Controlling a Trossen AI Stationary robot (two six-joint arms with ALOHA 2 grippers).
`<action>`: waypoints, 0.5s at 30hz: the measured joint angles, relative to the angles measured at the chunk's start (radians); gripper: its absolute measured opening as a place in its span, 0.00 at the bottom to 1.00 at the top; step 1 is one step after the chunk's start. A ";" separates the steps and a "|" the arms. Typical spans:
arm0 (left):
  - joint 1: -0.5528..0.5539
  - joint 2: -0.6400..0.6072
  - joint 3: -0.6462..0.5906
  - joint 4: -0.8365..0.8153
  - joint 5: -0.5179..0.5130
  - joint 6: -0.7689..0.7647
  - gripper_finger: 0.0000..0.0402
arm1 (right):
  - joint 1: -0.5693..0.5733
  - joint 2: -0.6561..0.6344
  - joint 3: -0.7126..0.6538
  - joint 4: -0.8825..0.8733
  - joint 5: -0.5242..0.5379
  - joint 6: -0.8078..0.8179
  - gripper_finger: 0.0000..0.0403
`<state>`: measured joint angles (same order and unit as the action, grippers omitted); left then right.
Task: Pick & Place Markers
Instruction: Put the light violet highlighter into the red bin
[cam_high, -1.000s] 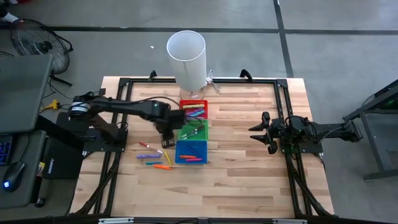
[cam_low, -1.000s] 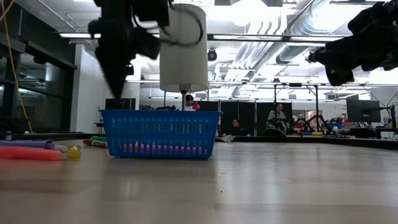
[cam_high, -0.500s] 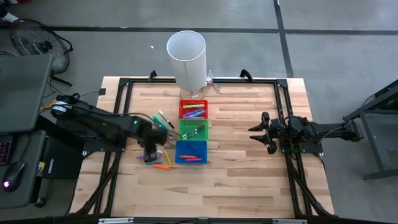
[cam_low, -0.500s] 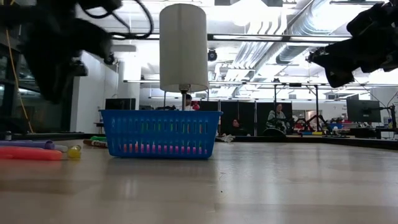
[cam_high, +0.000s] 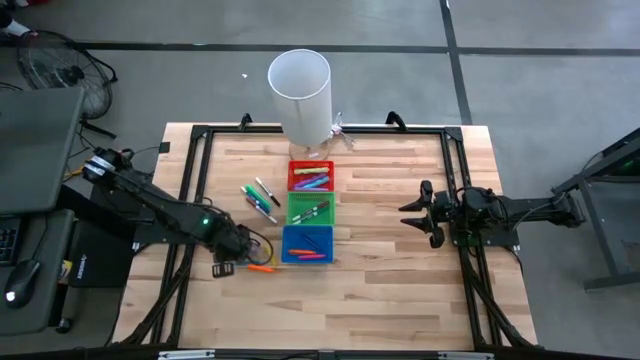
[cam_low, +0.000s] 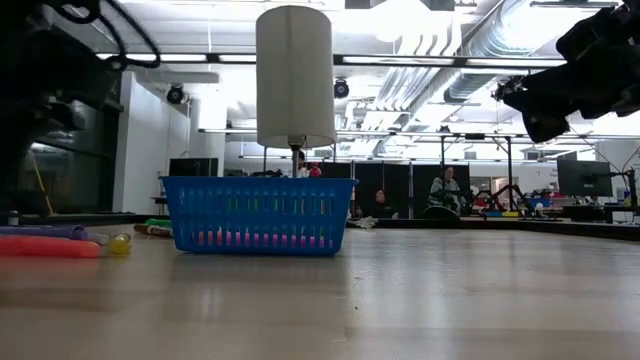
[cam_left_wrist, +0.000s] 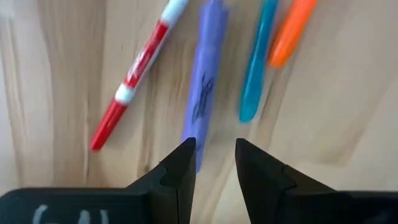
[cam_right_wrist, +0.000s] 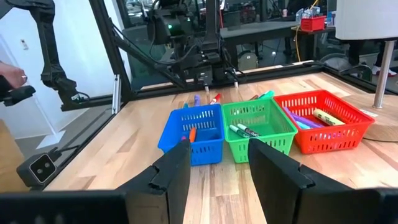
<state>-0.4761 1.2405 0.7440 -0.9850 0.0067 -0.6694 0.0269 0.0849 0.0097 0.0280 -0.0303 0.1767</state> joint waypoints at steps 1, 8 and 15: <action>-0.007 0.000 -0.004 -0.005 -0.005 -0.009 0.27 | 0.000 0.000 0.000 0.000 0.000 0.000 0.37; -0.018 0.001 -0.008 0.004 -0.024 -0.035 0.27 | 0.000 0.000 0.000 0.000 0.000 -0.001 0.37; -0.016 0.086 -0.008 0.019 -0.012 -0.019 0.33 | 0.000 0.000 0.000 0.001 0.000 0.000 0.37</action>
<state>-0.4919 1.3263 0.7361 -0.9656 -0.0050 -0.6886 0.0269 0.0849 0.0097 0.0288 -0.0303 0.1769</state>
